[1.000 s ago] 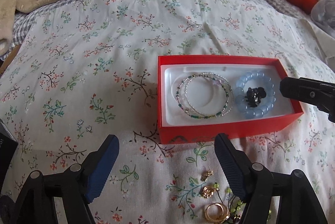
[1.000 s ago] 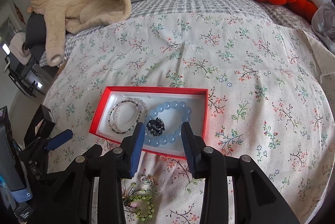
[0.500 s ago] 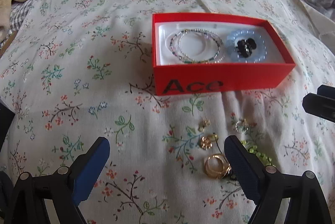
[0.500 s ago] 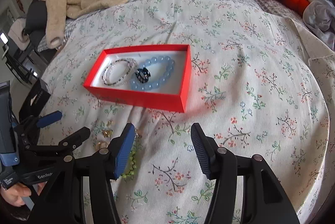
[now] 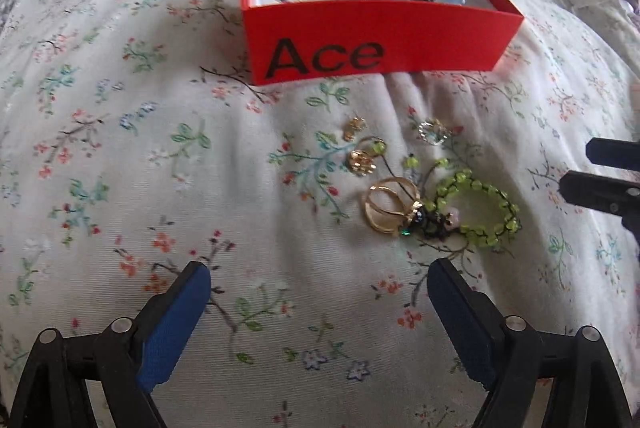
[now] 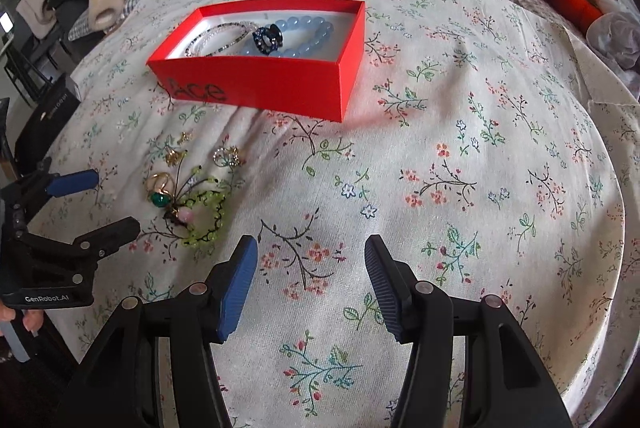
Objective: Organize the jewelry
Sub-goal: 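Withdraw both open tools from the box back over the remaining jewelry, then grasp the gold rings with the left tool while the right tool reaches toward the green beaded piece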
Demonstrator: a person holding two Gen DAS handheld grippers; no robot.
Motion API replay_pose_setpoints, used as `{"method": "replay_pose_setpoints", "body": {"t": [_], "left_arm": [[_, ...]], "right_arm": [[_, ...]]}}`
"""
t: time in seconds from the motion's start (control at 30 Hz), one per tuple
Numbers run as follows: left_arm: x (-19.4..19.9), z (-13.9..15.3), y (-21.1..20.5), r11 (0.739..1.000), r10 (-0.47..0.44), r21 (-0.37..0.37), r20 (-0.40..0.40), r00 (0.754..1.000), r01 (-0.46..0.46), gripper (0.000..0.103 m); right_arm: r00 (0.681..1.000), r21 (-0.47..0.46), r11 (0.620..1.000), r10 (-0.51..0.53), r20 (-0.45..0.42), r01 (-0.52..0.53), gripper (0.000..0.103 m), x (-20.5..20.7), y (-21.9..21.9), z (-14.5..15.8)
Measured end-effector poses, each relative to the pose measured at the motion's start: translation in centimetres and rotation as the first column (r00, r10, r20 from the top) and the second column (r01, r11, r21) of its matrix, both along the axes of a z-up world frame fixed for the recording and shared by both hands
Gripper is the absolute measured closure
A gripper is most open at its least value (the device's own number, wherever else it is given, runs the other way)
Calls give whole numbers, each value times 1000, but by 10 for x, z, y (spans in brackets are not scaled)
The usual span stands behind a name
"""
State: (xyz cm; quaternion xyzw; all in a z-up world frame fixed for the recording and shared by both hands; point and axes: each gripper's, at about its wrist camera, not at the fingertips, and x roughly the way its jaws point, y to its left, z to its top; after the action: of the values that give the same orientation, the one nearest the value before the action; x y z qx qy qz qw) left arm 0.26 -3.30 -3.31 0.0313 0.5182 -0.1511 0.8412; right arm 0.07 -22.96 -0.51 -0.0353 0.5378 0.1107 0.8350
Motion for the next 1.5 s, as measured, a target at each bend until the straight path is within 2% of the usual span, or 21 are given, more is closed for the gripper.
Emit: {"method": "replay_pose_setpoints", "body": {"t": [0.2, 0.27, 0.43, 0.57, 0.67, 0.73, 0.87, 1.23, 1.3, 1.33, 1.37, 1.4, 1.47, 1.5], "left_arm": [[9, 1, -10, 996, -20, -92, -24, 1000, 18, 44], [12, 2, -13, 992, -24, -126, -32, 999, 20, 46], [16, 0, -24, 988, 0, -152, -49, 999, -8, 48], [21, 0, -30, 990, 19, -139, -40, 999, -24, 49], [24, -1, -30, 990, 43, -133, -41, 998, -48, 59], [26, 0, -27, 990, 60, -125, -47, 997, -65, 73], [28, -1, -21, 986, 67, -148, -70, 995, -76, 74], [20, 6, 5, 986, 87, -137, -85, 993, -98, 74], [17, 7, 9, 988, 86, -122, -79, 993, -95, 74], [16, 8, 12, 989, 87, -117, -77, 993, -95, 74], [15, 8, 14, 988, 89, -116, -76, 993, -97, 74], [14, 8, 17, 988, 90, -117, -77, 993, -99, 74], [11, 9, 23, 988, 94, -118, -76, 993, -103, 74], [10, 10, 25, 988, 95, -117, -75, 993, -104, 74]], "right_arm": [[1000, -27, 1000, 16, -10, -16, 44, 0, 1, -5], [1000, -32, 999, 14, -12, -14, 44, 1, 0, -6], [1000, -25, 1000, 11, -17, -12, 44, 6, 0, -6], [1000, -23, 1000, 18, -13, -18, 44, 7, 0, -6], [1000, -21, 999, 24, -13, -24, 44, 8, 2, -5], [1000, -22, 999, 27, -13, -27, 44, 8, 4, -6], [999, -18, 999, 32, -11, -33, 44, 8, 7, -4], [998, 37, 997, 70, 7, -70, 45, 6, 31, 5], [997, 47, 995, 83, 4, -83, 52, 6, 38, 3], [996, 46, 995, 91, 1, -91, 61, 5, 42, 2], [995, 48, 994, 99, -5, -98, 66, 6, 46, 1], [994, 54, 993, 105, -13, -104, 67, 6, 50, -2], [993, 71, 992, 110, -30, -108, 77, 8, 56, -8], [993, 74, 991, 113, -38, -110, 78, 9, 59, -11]]}}
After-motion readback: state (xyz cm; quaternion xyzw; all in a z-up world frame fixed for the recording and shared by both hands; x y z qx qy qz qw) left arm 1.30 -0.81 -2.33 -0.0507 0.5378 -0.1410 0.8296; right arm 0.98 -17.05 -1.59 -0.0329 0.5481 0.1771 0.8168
